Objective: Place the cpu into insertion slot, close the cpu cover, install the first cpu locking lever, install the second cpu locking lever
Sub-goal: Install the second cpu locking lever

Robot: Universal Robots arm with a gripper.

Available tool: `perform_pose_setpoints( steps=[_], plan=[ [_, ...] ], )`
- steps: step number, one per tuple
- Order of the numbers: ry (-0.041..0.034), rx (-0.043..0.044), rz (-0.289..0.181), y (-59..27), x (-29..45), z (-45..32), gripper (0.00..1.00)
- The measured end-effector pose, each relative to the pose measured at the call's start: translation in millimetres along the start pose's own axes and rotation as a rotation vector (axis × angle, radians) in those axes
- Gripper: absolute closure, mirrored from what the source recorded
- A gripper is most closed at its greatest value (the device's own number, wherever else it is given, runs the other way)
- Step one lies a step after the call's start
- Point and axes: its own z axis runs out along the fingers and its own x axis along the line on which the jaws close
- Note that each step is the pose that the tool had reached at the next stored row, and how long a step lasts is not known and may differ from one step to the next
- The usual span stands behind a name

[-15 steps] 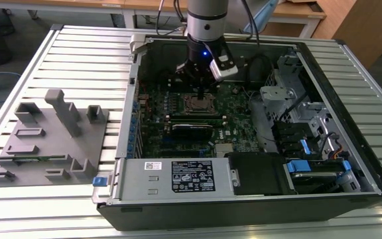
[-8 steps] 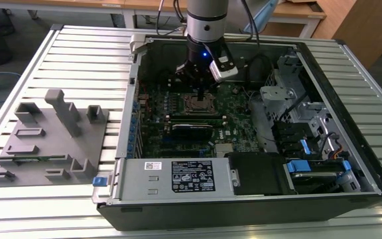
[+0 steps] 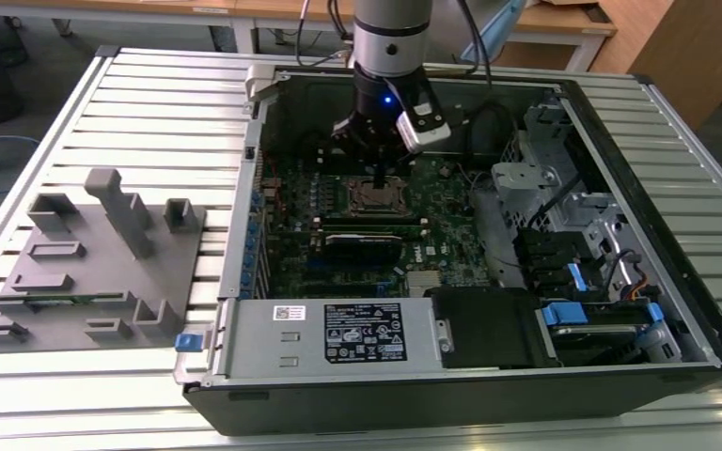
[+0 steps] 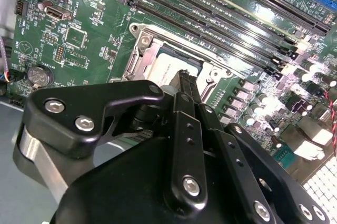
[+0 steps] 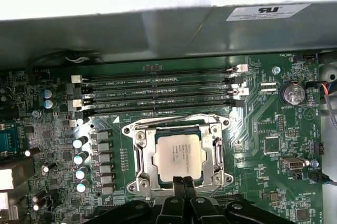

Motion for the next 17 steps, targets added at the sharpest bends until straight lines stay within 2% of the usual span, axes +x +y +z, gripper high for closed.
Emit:
perform_pose_setpoints(
  steps=[6, 17],
  plan=[
    [0.0002, 0.0003, 0.000, -0.2, -0.2, -3.9, 0.89],
    [0.0001, 0.0002, 0.000, -1.6, -0.4, -4.1, 0.89]
  ],
)
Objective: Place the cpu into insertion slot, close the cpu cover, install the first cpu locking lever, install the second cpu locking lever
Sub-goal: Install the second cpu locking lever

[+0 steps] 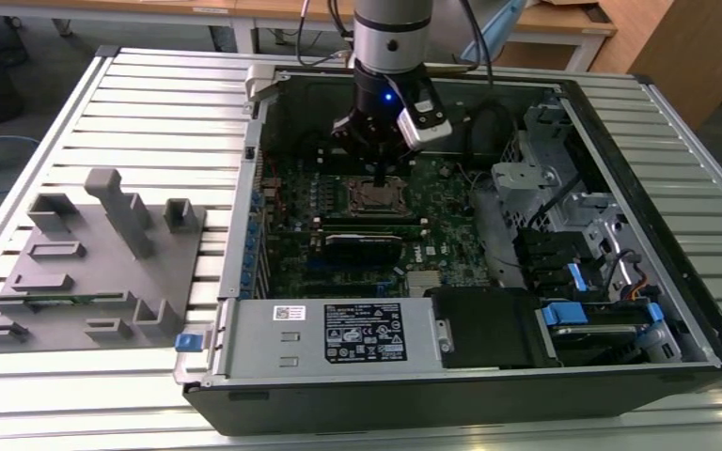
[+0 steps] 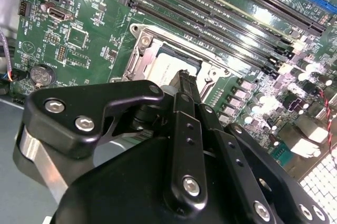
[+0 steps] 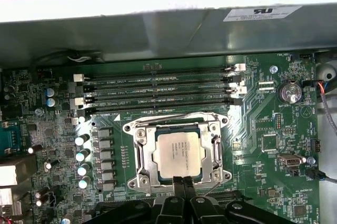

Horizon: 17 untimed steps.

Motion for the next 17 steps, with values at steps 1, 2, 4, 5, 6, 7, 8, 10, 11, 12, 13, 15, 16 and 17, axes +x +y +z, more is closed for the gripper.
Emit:
perform_pose_setpoints(
  steps=[1, 2, 4, 5, 6, 7, 8, 10, 11, 12, 13, 15, 16, 17],
  plan=[
    [0.0000, 0.0001, 0.000, -0.7, 0.0, 0.0, 0.89],
    [0.0000, 0.0000, 0.000, -1.4, -0.1, 0.1, 0.89],
    [0.0000, -0.0001, 0.000, -3.1, -0.2, 0.2, 0.89],
    [0.0000, 0.0000, 0.000, -4.1, -0.2, 0.2, 0.89],
    [0.0000, -0.0001, 0.000, -5.3, -0.3, 0.3, 0.89],
    [0.0000, -0.0001, 0.000, -6.4, -0.4, 0.3, 0.89],
    [0.0000, 0.0000, 0.000, -7.5, -0.5, 0.4, 0.89],
    [0.0001, 0.0001, 0.000, -9.4, -0.6, 0.4, 0.89],
    [0.0000, 0.0001, 0.000, -10.4, -0.7, 0.5, 0.89],
    [0.0000, 0.0000, 0.000, -11.4, -0.8, 0.6, 0.89],
    [0.0000, 0.0000, 0.000, -12.5, -0.8, 0.6, 0.89],
    [0.0000, 0.0000, 0.000, -14.5, -1.0, 0.8, 0.89],
    [0.0000, 0.0000, 0.000, -15.5, -1.1, 0.9, 0.89],
    [0.0000, -0.0001, 0.000, -16.4, -1.1, 1.0, 0.89]
  ],
)
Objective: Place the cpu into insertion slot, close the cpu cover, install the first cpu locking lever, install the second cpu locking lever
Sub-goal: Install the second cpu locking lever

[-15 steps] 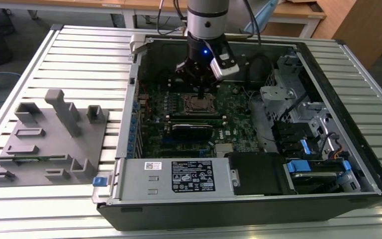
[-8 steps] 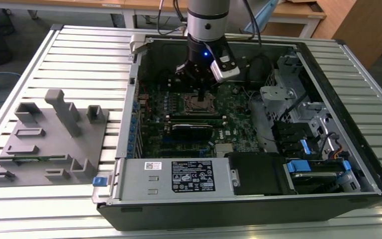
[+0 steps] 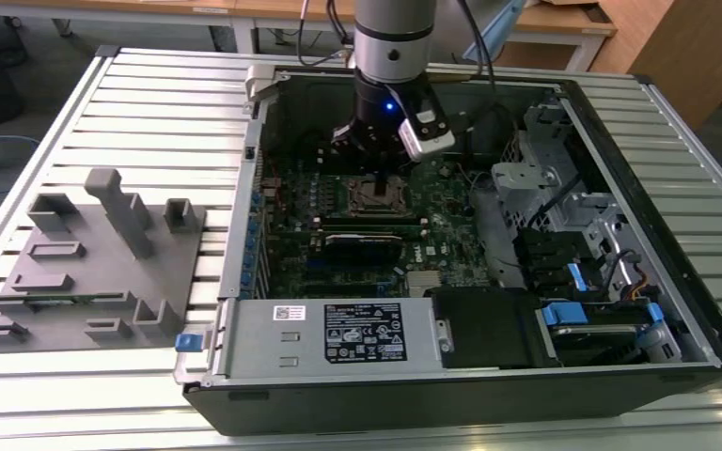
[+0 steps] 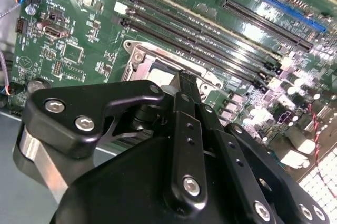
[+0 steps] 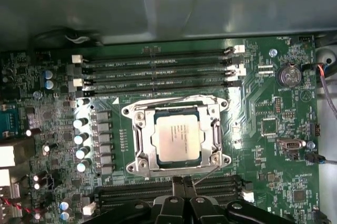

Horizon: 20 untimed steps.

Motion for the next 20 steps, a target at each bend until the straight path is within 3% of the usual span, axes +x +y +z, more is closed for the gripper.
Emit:
perform_pose_setpoints(
  steps=[11, 20],
  plan=[
    [0.0000, -0.0001, 0.000, -7.4, 0.0, 1.6, 0.89],
    [-0.0047, -0.0003, 0.000, -7.9, 9.2, 6.4, 0.89]
  ],
)
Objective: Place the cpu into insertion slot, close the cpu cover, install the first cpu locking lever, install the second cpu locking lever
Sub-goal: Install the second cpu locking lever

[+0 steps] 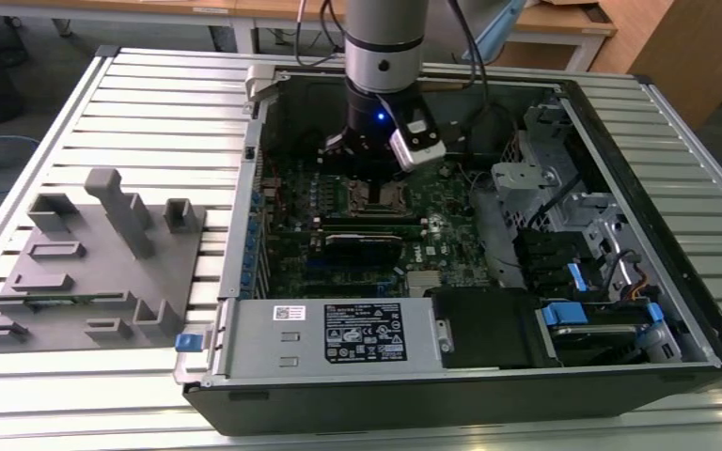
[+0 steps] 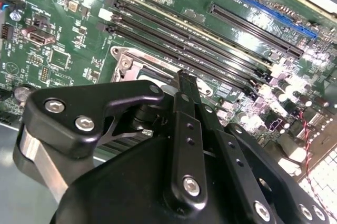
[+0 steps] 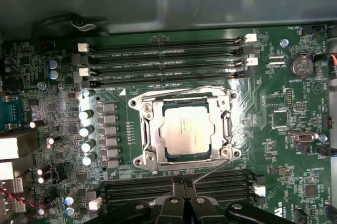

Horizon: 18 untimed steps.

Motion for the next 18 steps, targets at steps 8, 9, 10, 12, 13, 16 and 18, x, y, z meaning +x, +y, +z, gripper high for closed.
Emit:
perform_pose_setpoints(
  steps=[8, 9, 10, 12, 13, 16, 18],
  plan=[
    [-0.0013, 0.0001, 0.000, -0.2, 1.5, 0.9, 0.89],
    [-0.0024, 0.0000, 0.000, -0.3, 2.2, 0.9, 0.89],
    [-0.0035, 0.0001, 0.000, -0.5, 3.0, 0.9, 0.89],
    [-0.0042, -0.0002, 0.000, -0.6, 4.5, 1.3, 0.89],
    [-0.0042, 0.0000, 0.000, -0.7, 5.0, 1.5, 0.89],
    [-0.0042, 0.0002, 0.000, -1.8, 5.5, 1.8, 0.89],
    [-0.0042, 0.0002, 0.000, -3.9, 5.4, 1.9, 0.89]
  ],
)
